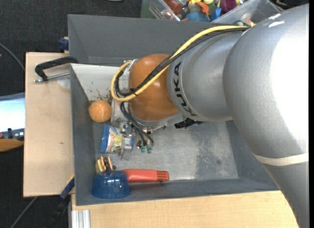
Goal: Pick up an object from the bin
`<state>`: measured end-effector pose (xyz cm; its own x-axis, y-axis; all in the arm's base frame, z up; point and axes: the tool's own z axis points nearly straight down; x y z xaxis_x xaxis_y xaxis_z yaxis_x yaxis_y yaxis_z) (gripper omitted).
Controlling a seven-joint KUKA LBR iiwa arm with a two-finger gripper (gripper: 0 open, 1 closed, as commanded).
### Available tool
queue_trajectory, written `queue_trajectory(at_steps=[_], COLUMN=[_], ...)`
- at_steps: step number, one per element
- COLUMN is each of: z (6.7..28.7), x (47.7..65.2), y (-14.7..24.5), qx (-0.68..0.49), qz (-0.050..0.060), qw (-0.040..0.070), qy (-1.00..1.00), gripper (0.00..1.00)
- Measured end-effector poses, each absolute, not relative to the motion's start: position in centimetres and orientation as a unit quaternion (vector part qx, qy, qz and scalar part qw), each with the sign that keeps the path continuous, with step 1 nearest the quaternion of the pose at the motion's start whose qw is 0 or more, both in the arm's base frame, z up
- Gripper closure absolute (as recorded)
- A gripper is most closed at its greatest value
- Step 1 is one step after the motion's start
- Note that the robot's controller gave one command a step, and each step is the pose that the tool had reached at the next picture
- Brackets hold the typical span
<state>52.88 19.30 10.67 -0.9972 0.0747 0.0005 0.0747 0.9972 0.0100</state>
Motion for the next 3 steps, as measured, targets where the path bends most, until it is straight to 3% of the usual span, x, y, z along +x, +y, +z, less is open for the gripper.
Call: queue_trajectory(at_steps=[2,3], z=[14.0,14.7], x=[53.1,53.1], y=[19.4,19.4], qx=[-0.037,-0.037], qz=[-0.007,-0.007], qw=[-0.004,-0.005], qy=[-0.999,-0.999], gripper=[1.00,1.00])
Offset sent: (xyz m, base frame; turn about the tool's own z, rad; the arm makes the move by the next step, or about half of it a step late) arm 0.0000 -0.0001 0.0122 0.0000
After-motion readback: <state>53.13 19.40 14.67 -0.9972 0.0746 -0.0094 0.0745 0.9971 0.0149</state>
